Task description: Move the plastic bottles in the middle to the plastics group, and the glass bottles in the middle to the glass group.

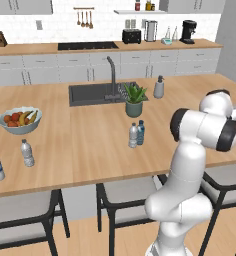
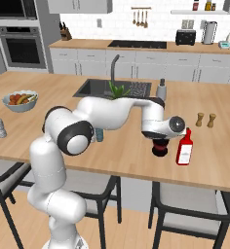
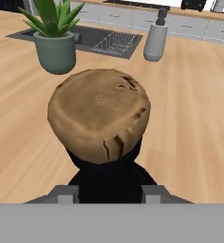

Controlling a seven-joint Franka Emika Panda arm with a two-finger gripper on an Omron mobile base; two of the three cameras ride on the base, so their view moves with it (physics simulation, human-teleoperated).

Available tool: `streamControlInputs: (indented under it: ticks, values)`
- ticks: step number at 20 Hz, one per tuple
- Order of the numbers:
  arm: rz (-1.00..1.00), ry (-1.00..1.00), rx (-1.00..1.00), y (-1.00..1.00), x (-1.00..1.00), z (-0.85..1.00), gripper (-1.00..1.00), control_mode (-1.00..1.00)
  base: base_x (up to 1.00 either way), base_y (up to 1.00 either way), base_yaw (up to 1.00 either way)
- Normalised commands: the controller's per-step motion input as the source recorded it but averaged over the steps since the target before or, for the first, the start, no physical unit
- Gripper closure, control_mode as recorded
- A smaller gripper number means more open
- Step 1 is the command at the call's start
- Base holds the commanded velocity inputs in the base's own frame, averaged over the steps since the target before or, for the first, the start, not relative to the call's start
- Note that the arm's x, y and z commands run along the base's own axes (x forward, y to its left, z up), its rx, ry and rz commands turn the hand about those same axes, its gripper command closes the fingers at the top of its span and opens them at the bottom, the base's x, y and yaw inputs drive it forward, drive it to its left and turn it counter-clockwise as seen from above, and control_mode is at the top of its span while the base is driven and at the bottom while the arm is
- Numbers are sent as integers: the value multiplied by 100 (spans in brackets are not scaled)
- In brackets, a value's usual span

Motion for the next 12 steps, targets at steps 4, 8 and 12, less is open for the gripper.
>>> streamControlInputs:
  ticks: [4,8,12]
  values:
    - [0,0,-2,11,-1,0,100,-100,0,0,0]
    - [0,4,-4,0,-2,-11,100,-100,0,0,0]
    - [0,3,-3,0,0,-42,100,-100,0,0,0]
